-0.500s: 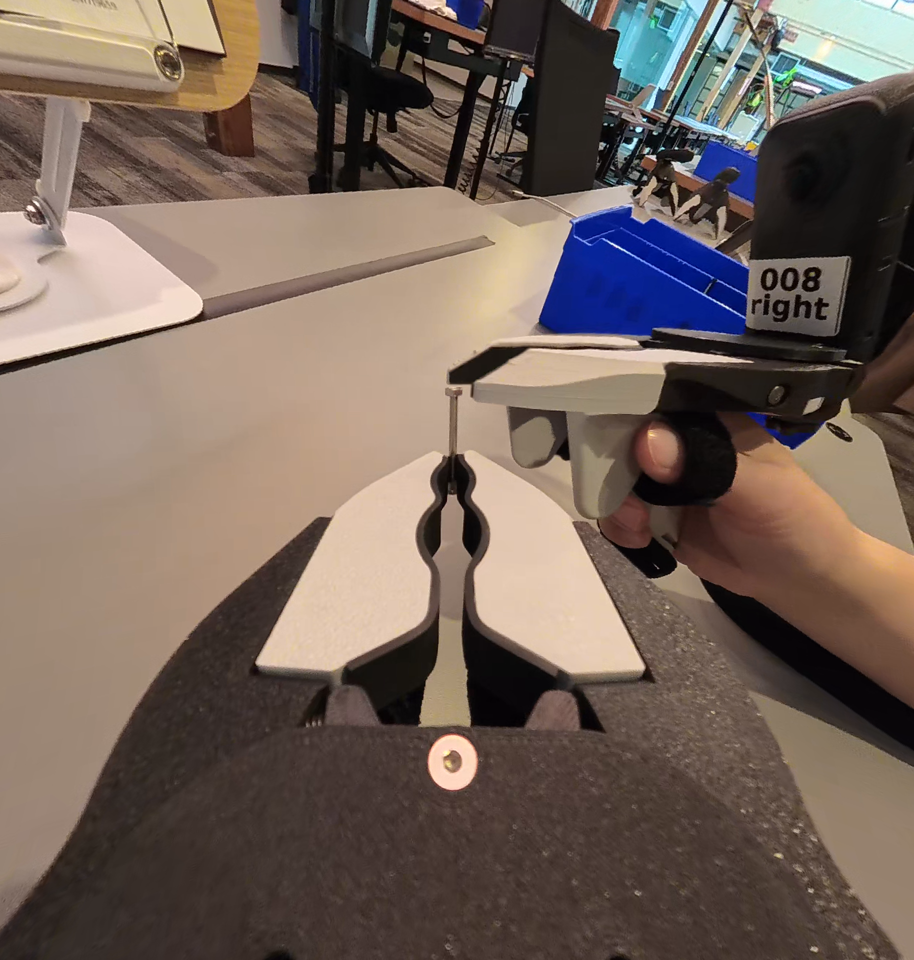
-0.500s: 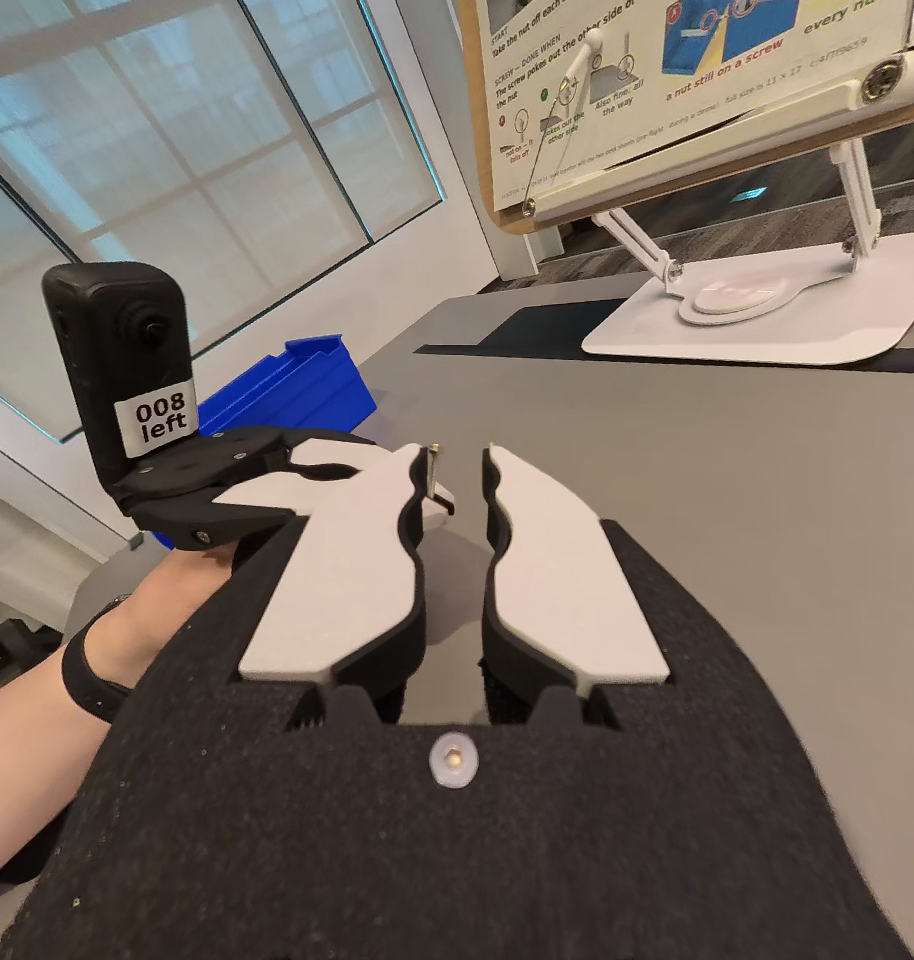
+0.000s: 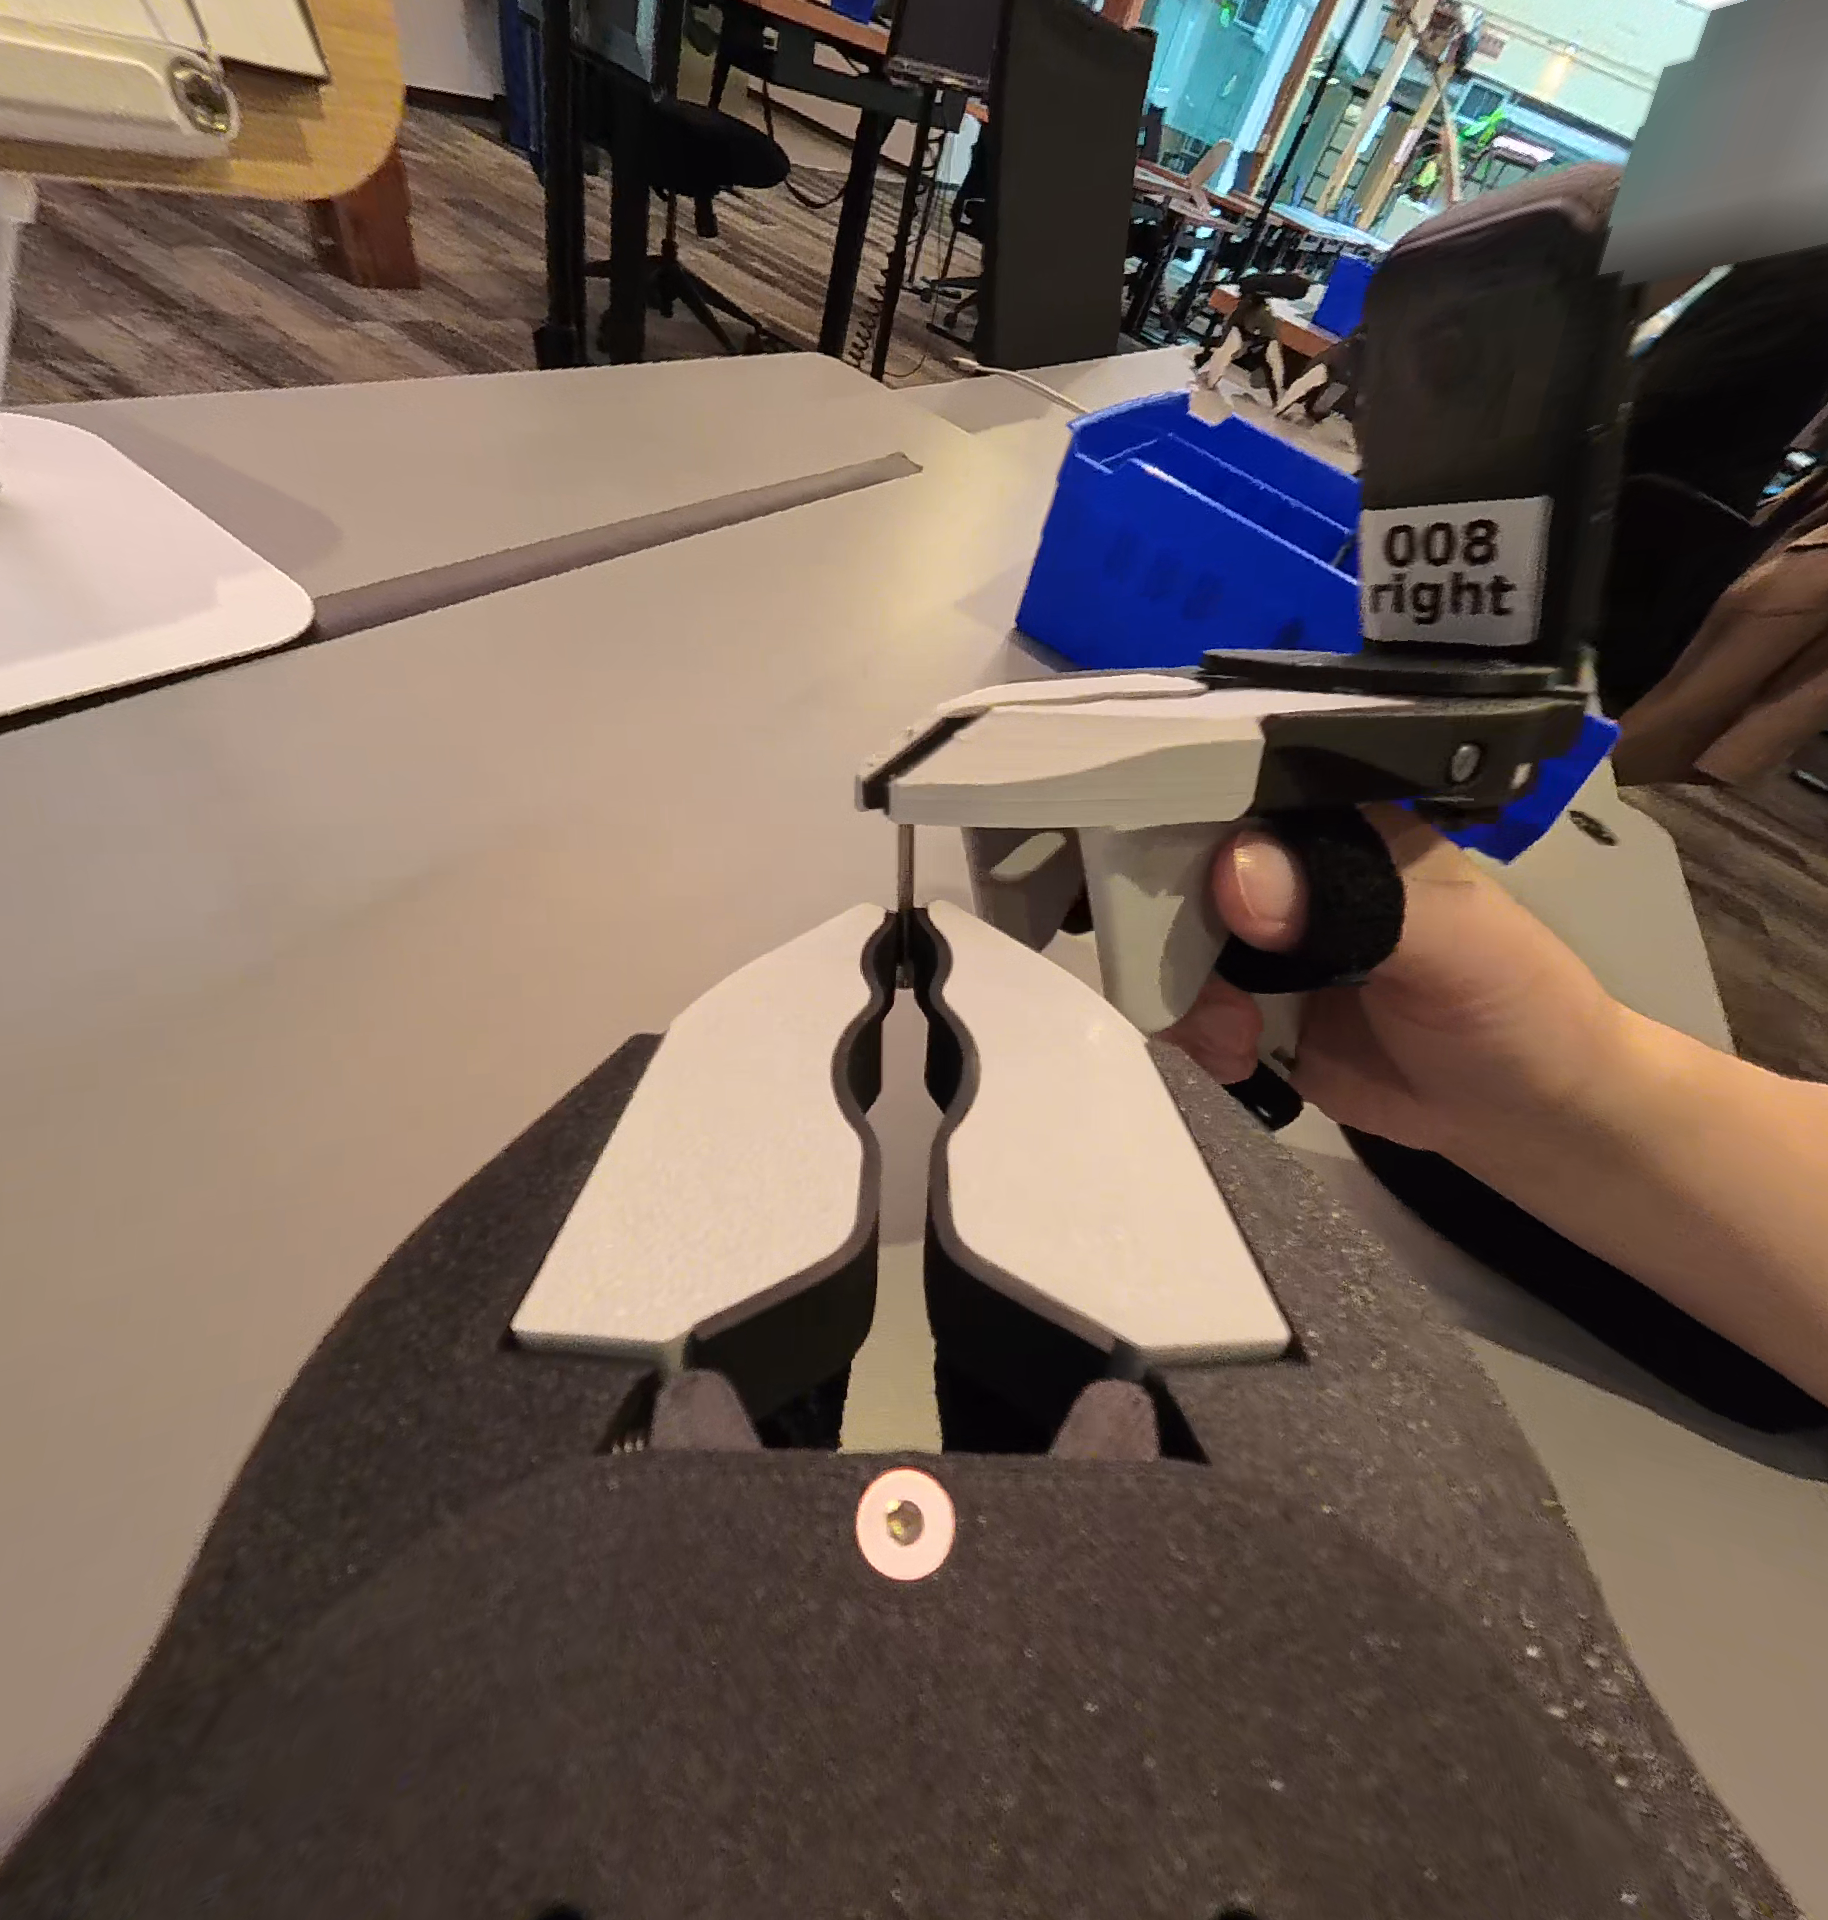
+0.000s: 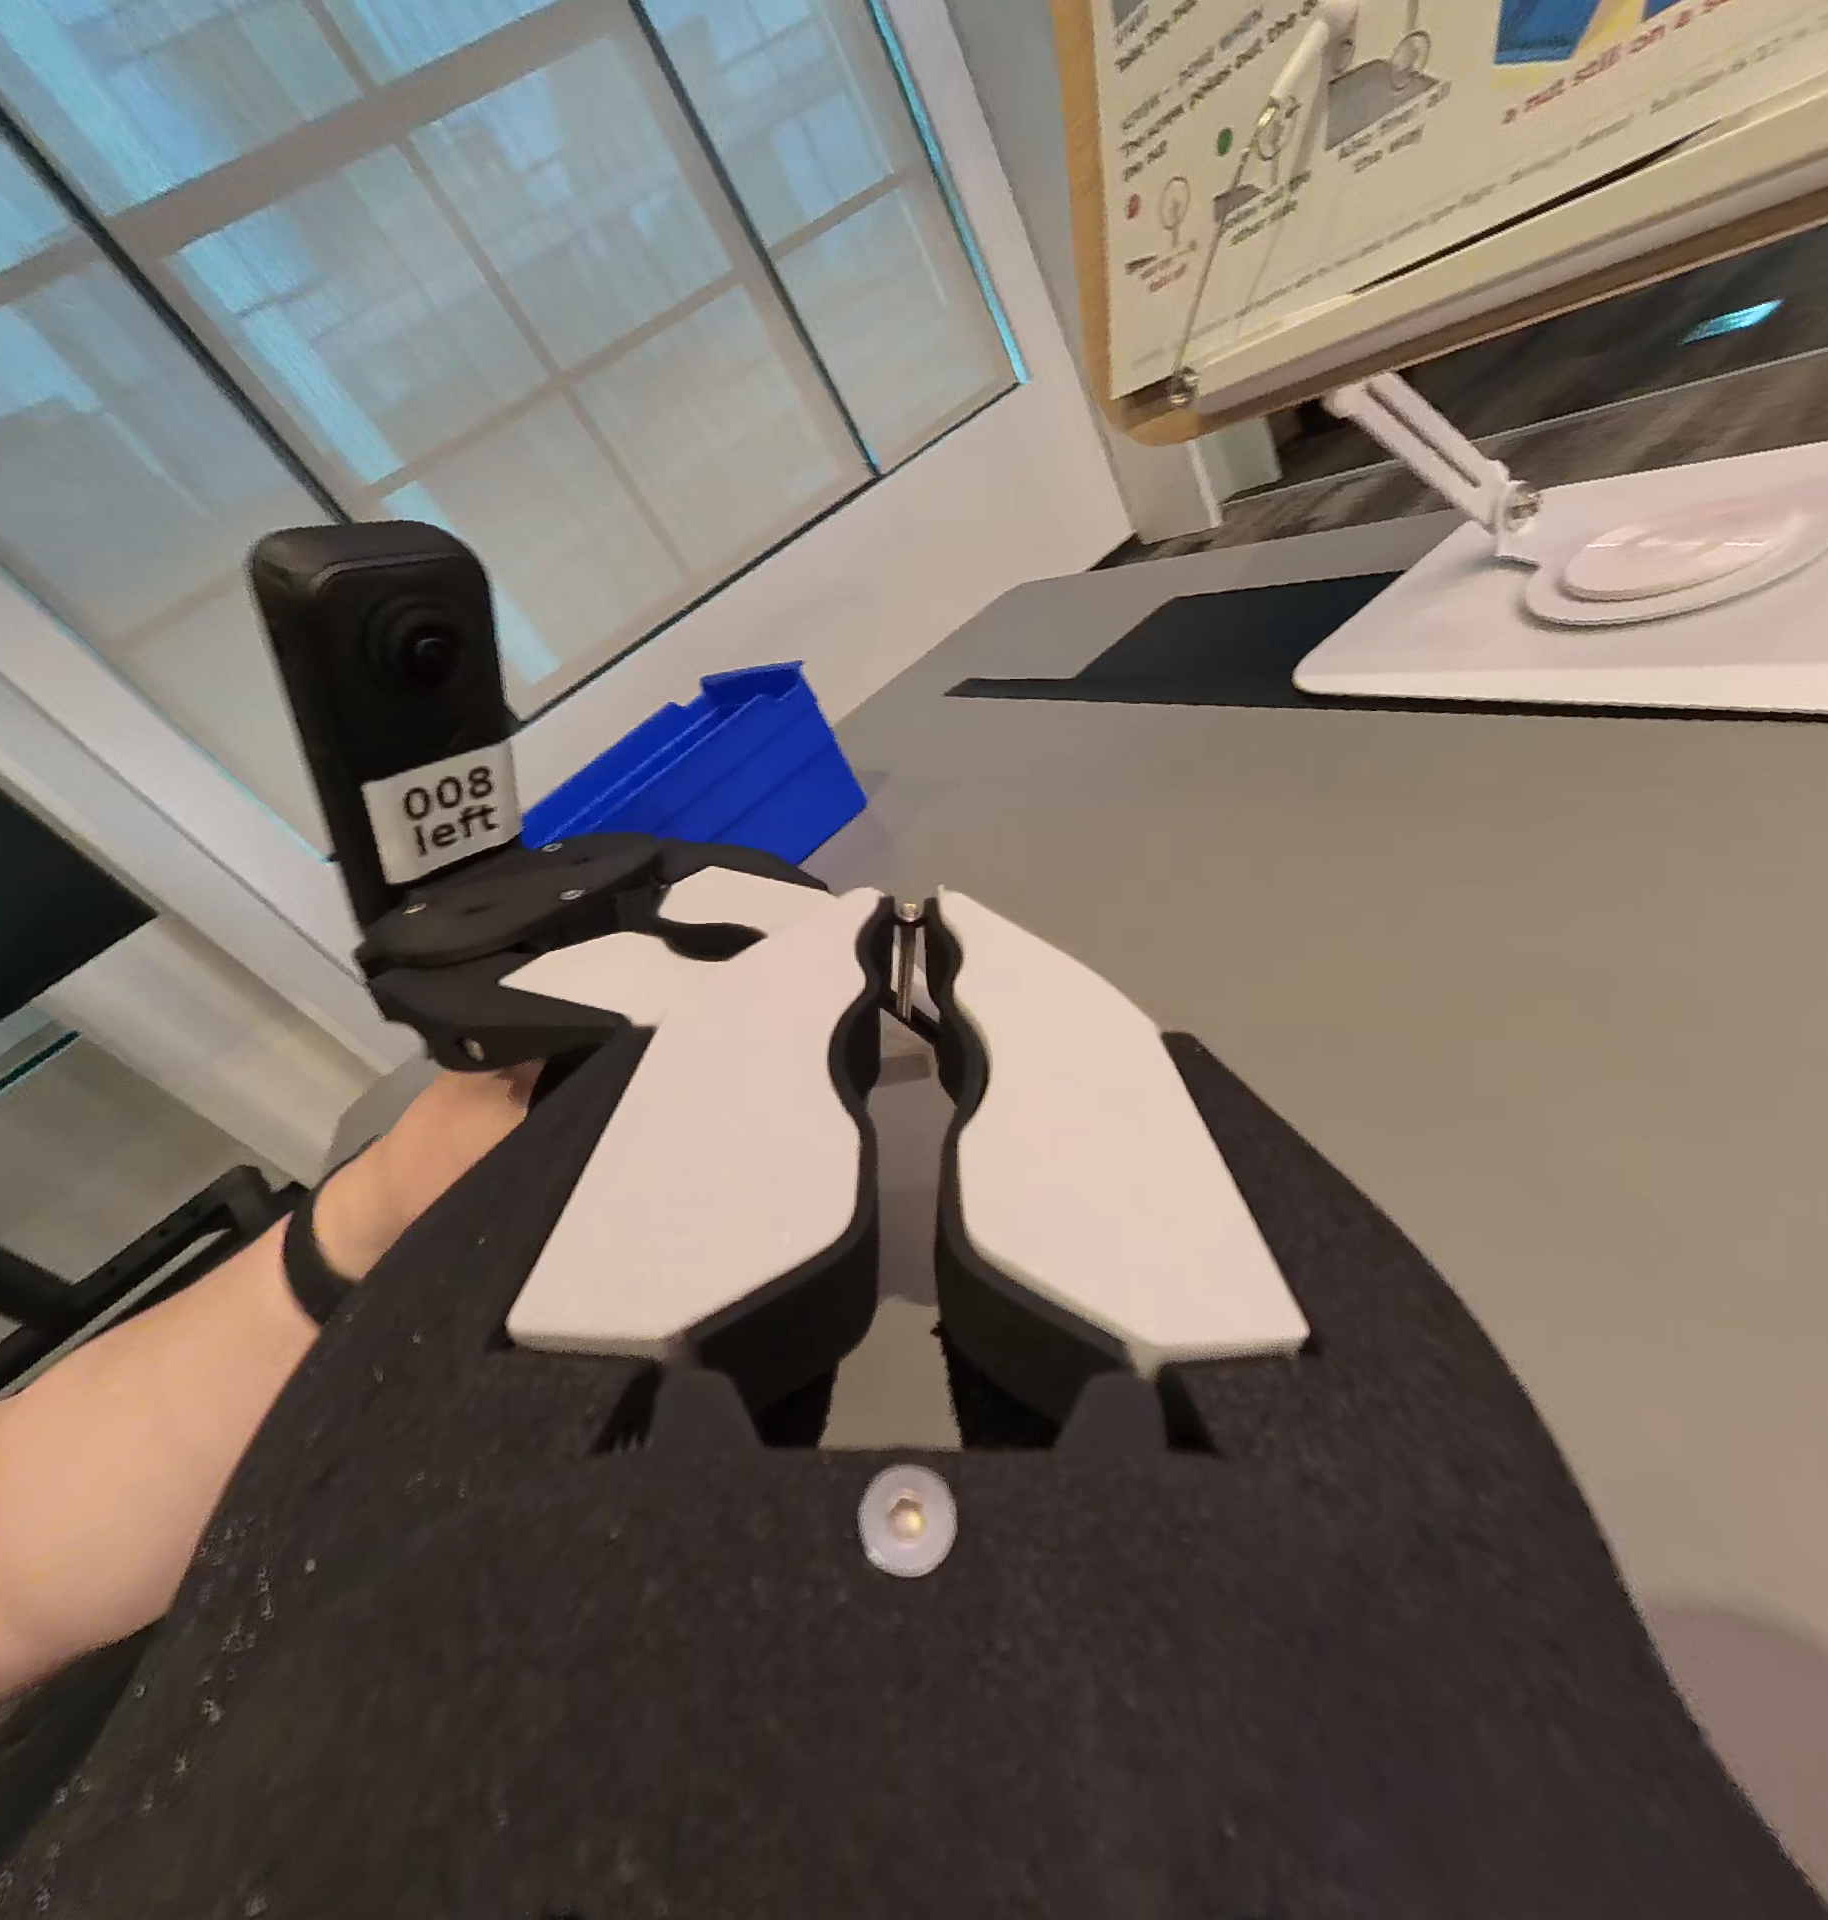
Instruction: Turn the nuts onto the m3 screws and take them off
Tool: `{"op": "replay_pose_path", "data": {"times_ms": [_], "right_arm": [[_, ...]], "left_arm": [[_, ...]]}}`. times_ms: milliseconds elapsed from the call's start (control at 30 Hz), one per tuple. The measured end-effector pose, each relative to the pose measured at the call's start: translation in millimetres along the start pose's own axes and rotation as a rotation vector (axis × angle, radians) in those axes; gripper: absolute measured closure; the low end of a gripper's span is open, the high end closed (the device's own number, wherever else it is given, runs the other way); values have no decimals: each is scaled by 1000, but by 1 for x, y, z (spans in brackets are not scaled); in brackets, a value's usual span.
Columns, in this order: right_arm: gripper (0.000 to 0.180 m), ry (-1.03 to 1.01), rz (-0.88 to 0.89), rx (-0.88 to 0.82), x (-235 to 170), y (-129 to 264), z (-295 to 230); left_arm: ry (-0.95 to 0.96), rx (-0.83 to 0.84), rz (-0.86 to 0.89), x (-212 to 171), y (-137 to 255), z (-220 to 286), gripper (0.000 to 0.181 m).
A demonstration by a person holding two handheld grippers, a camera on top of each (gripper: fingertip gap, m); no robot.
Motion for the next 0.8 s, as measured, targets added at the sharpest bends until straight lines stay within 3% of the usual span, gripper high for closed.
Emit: {"op": "replay_pose_path", "data": {"times_ms": [33, 267, 400, 600, 800], "right_arm": [[175, -6, -1, 39, 1, 1, 0], [175, 31, -26, 477, 7, 5, -16], [175, 112, -73, 743, 3, 10, -39], [175, 326, -129, 944, -4, 15, -72], [175, 369, -169, 1056, -8, 17, -90]], "left_arm": [[8, -29, -2, 1, 2, 1, 179], [136, -439, -61, 10, 24, 10, 179], [211, -761, -163, 6, 38, 25, 179], [190, -1079, -235, -4, 53, 46, 179], [246, -1282, -324, -12, 59, 60, 179]]}}
Point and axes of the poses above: each gripper's, where its closed fingertips meet, y back along the fingers, x out of its top, z = x × y across the jaws, the point moved 7 cm from there along y, back along the fingers, and after that the axes turned 12 degrees about x, right-handed, at the moved point
